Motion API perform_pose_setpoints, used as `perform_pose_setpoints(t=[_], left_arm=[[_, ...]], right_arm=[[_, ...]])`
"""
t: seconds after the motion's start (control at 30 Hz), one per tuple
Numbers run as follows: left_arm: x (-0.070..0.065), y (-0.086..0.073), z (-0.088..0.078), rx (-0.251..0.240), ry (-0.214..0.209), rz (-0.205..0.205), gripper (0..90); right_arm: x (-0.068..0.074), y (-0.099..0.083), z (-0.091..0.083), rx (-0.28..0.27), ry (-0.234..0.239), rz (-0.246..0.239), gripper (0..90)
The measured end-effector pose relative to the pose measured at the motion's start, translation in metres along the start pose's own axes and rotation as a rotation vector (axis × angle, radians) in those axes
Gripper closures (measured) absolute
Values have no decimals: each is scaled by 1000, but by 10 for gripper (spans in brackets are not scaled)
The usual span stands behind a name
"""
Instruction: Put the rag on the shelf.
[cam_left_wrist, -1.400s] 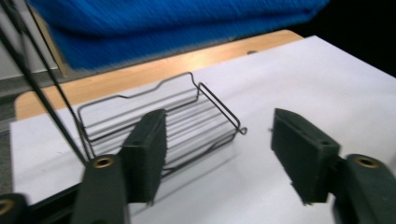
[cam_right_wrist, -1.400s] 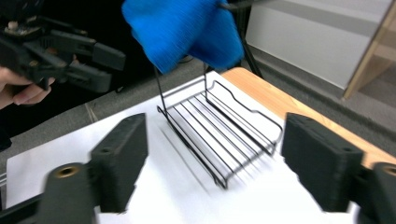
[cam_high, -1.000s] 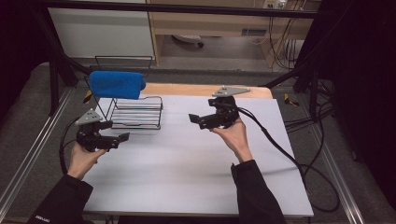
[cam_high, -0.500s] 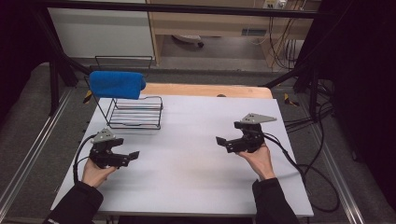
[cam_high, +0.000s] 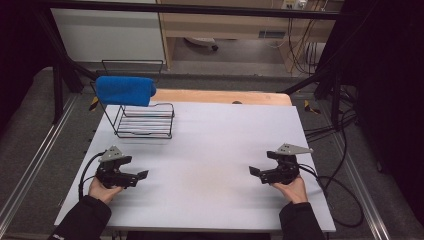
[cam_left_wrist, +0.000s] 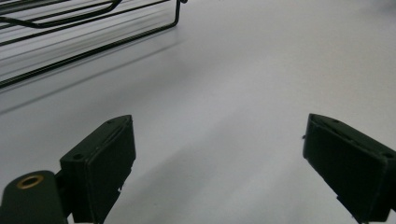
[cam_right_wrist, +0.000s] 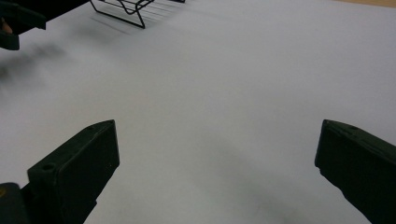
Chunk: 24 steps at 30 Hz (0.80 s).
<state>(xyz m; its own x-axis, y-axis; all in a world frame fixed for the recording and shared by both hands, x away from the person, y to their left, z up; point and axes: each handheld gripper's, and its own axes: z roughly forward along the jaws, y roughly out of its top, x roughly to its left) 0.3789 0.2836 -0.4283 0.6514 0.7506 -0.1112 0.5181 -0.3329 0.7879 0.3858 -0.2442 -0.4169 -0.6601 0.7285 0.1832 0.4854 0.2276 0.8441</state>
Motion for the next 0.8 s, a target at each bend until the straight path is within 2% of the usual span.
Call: perform_pose_setpoints(t=[0.1,0.3,0.43,0.8], left_arm=[[0,-2,0,0,-1,0,92],[-1,-6,-1,4,-7,1,92],[-2,-8,0,9,-11,8,93],[-2,-11,5,27,-14,17,97]], right_arm=[[-3,-9,-6,-8,6,-2,5],[-9,-30,-15,24,3,-7,5],[-11,-40,-18,21,6,11,5],[-12,-43,-19,23,8,18,5]])
